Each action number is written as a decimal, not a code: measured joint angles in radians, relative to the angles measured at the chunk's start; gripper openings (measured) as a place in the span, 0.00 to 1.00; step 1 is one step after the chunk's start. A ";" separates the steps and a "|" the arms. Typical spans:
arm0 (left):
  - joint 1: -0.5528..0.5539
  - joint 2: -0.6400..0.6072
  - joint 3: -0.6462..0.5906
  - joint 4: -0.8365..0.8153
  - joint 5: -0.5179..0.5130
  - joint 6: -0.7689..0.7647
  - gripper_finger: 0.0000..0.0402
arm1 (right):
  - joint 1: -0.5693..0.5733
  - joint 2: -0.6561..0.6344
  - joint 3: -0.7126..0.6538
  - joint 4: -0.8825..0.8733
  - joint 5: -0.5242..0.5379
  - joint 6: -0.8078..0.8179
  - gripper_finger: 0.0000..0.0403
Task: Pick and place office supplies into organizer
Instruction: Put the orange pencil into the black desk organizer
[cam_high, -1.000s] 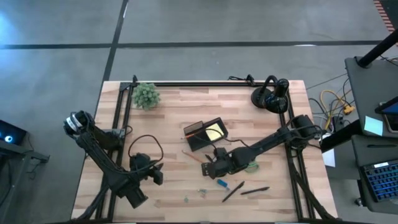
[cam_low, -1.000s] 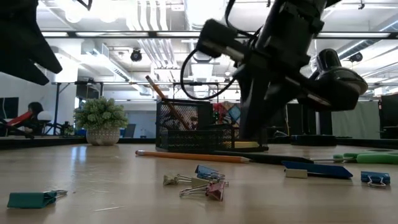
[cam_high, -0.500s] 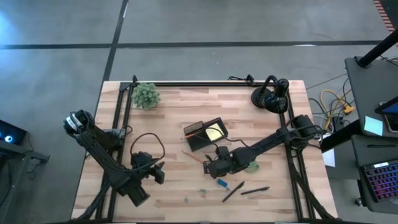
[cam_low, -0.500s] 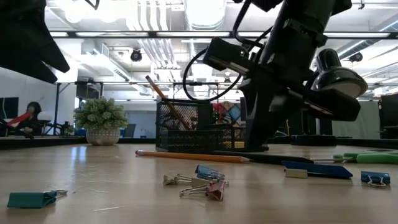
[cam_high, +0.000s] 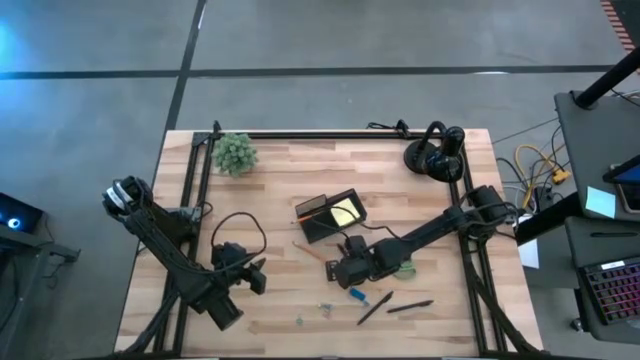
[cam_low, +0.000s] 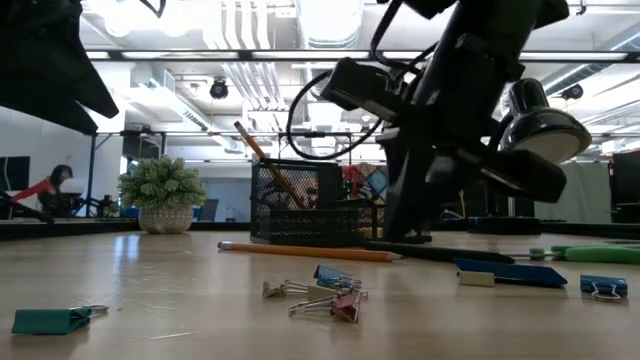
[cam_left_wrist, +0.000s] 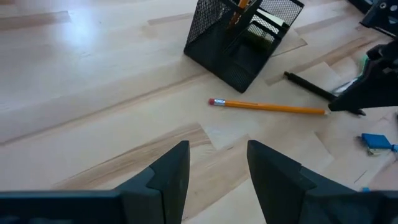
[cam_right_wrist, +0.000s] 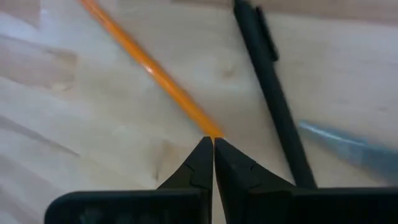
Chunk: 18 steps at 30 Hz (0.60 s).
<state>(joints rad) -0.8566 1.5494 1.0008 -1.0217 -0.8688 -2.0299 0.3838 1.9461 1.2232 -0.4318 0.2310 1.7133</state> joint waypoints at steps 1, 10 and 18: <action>0.000 0.000 0.000 0.001 0.000 0.001 0.37 | 0.001 0.001 0.001 0.003 -0.001 0.003 0.02; 0.000 0.000 0.000 0.003 0.000 0.001 0.37 | 0.002 0.020 0.013 0.004 -0.001 -0.005 0.02; 0.000 0.000 0.000 0.005 0.000 0.001 0.37 | 0.002 0.045 0.013 0.025 -0.019 -0.012 0.02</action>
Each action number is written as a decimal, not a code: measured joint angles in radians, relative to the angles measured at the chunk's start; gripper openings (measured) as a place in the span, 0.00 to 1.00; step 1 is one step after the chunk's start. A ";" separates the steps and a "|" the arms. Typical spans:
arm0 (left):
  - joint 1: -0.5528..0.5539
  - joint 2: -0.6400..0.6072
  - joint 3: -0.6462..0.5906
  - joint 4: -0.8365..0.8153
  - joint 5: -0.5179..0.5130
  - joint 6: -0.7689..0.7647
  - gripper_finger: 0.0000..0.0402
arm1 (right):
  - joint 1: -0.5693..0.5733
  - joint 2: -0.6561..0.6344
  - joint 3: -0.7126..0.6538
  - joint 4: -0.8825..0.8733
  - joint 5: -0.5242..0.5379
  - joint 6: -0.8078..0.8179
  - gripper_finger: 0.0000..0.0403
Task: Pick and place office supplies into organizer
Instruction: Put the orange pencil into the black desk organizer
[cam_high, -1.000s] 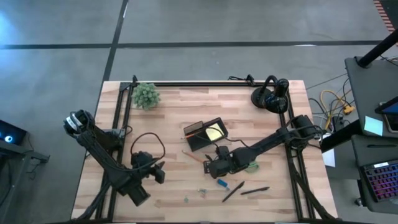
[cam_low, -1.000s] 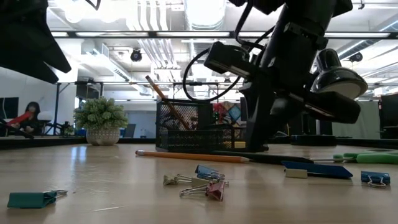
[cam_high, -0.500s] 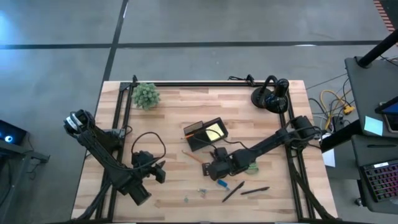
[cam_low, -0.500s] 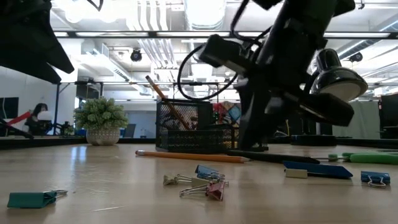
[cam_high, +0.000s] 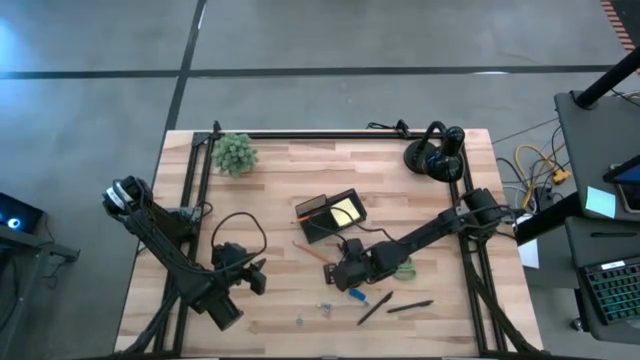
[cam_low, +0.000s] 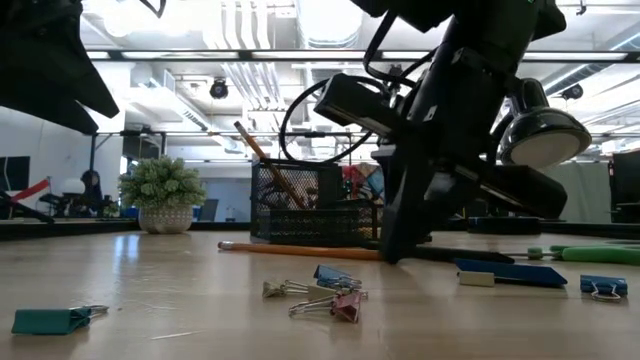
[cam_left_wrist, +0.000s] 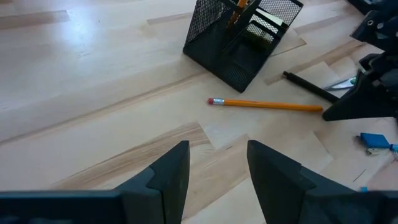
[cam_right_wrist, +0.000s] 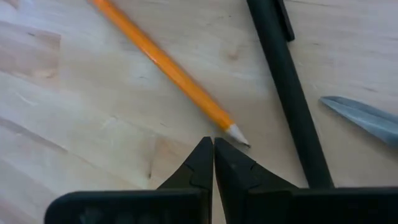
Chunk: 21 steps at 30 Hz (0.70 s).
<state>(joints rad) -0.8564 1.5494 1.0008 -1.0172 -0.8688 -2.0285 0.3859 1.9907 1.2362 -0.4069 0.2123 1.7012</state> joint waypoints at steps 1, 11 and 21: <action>0.000 0.000 0.000 0.001 0.000 0.000 0.37 | 0.000 0.000 0.000 -0.001 0.000 0.000 0.02; 0.000 0.000 0.000 0.005 0.000 0.002 0.37 | 0.000 -0.037 0.012 -0.061 0.020 0.000 0.02; 0.000 0.000 0.000 0.006 0.001 0.003 0.37 | 0.000 -0.030 0.004 -0.082 0.021 0.007 0.02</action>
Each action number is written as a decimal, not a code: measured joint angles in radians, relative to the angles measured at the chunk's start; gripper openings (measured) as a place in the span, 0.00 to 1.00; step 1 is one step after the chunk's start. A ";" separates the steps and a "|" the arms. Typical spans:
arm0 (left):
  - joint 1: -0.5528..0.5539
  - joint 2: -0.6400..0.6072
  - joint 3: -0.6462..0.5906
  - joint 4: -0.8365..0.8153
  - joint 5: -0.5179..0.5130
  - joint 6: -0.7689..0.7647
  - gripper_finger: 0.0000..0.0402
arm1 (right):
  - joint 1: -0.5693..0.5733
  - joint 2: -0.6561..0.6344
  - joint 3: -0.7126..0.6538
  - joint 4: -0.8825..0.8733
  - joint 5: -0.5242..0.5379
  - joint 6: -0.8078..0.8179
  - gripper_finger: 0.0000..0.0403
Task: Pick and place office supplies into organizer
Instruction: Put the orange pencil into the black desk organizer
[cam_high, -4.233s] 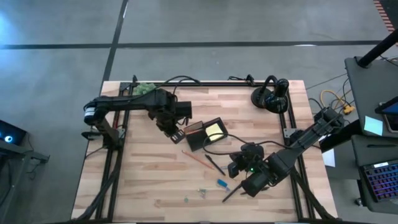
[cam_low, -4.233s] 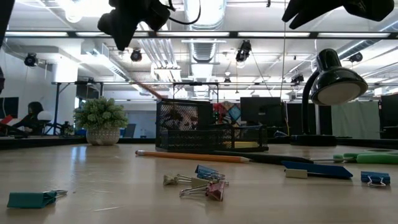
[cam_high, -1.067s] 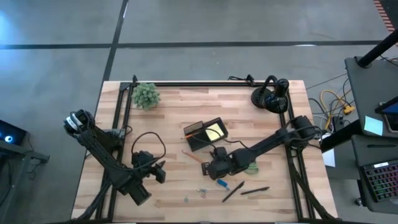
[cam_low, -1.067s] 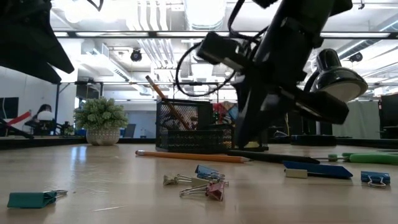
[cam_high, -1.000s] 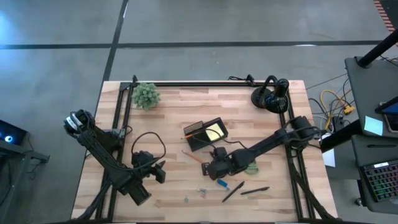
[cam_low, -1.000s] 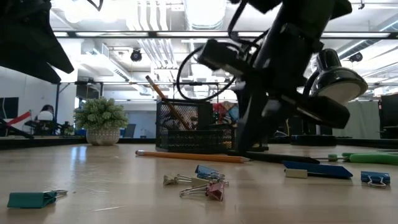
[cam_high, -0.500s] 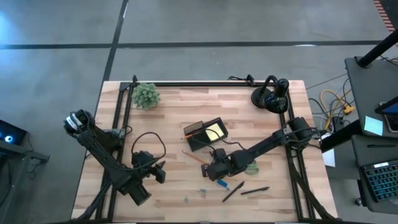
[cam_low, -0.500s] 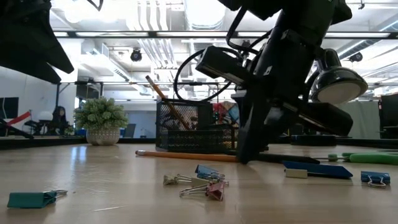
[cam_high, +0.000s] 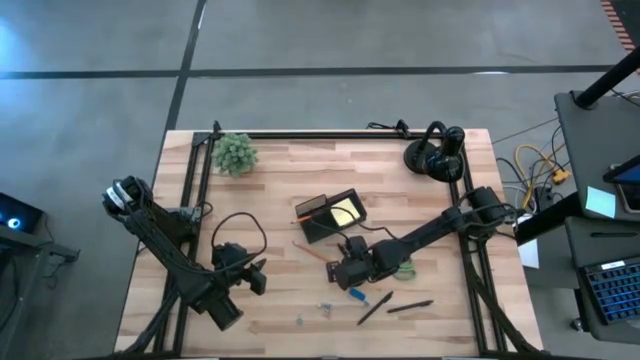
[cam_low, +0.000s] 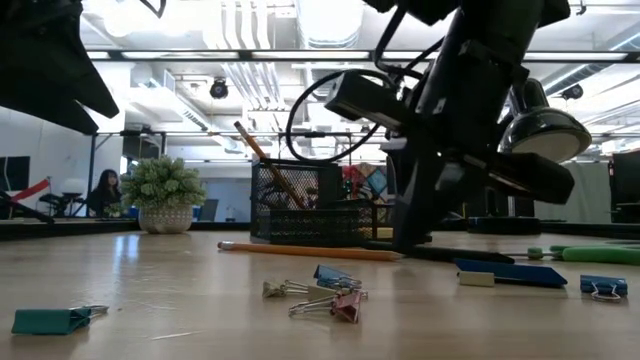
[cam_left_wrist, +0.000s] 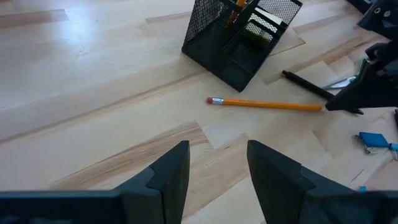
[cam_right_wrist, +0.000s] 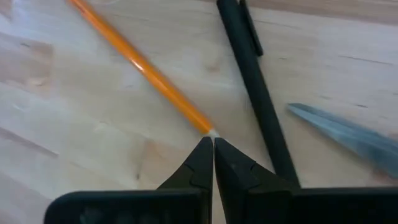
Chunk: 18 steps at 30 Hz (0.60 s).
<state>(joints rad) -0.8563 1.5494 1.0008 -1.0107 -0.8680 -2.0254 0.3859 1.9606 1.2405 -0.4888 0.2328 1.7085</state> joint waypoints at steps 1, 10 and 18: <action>0.000 0.000 0.000 0.000 0.000 0.000 0.37 | -0.001 0.000 -0.002 0.000 0.002 0.000 0.02; 0.000 0.000 0.000 0.000 0.000 0.001 0.37 | -0.006 0.005 -0.015 0.011 0.004 0.003 0.02; 0.000 -0.001 0.000 -0.001 0.004 0.051 0.37 | -0.010 0.005 -0.018 0.023 0.004 0.004 0.02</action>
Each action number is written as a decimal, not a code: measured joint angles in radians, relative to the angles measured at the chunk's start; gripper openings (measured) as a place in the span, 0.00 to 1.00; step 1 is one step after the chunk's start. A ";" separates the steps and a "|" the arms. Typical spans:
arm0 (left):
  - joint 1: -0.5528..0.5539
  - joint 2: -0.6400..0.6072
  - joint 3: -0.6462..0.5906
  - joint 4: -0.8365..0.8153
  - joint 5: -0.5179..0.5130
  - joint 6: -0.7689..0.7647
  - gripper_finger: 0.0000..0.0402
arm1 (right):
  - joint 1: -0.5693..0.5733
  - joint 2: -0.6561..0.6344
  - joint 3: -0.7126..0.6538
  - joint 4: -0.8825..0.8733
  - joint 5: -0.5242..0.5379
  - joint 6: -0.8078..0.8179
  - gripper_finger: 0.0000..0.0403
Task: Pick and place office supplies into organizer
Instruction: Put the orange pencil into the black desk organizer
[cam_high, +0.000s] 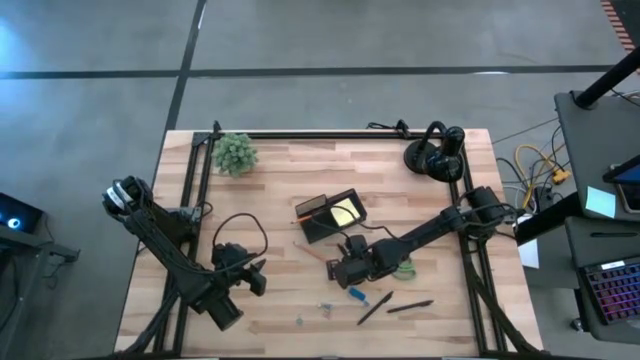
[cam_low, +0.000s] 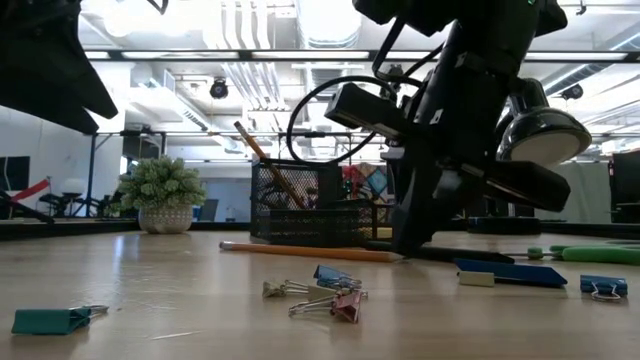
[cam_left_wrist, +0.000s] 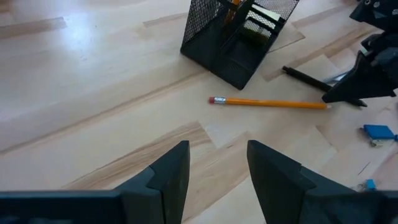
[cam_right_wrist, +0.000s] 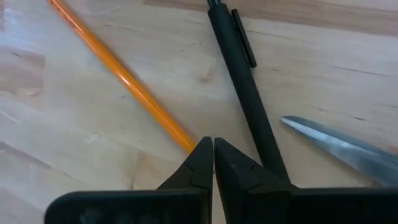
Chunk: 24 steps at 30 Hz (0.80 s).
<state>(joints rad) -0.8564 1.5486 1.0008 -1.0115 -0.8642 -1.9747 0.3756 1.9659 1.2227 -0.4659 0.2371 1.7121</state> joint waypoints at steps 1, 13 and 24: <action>0.000 -0.002 0.000 0.000 0.002 0.000 0.37 | 0.000 0.000 0.000 0.000 0.000 0.008 0.02; 0.007 -0.063 -0.030 0.006 0.017 0.045 0.37 | 0.018 -0.009 0.020 0.006 0.009 0.078 0.02; 0.007 -0.068 -0.048 0.015 0.022 0.045 0.37 | 0.032 0.043 0.034 0.032 -0.004 0.095 0.02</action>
<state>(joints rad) -0.8494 1.4803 0.9525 -0.9966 -0.8425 -1.9301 0.4072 2.0094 1.2568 -0.4335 0.2329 1.8068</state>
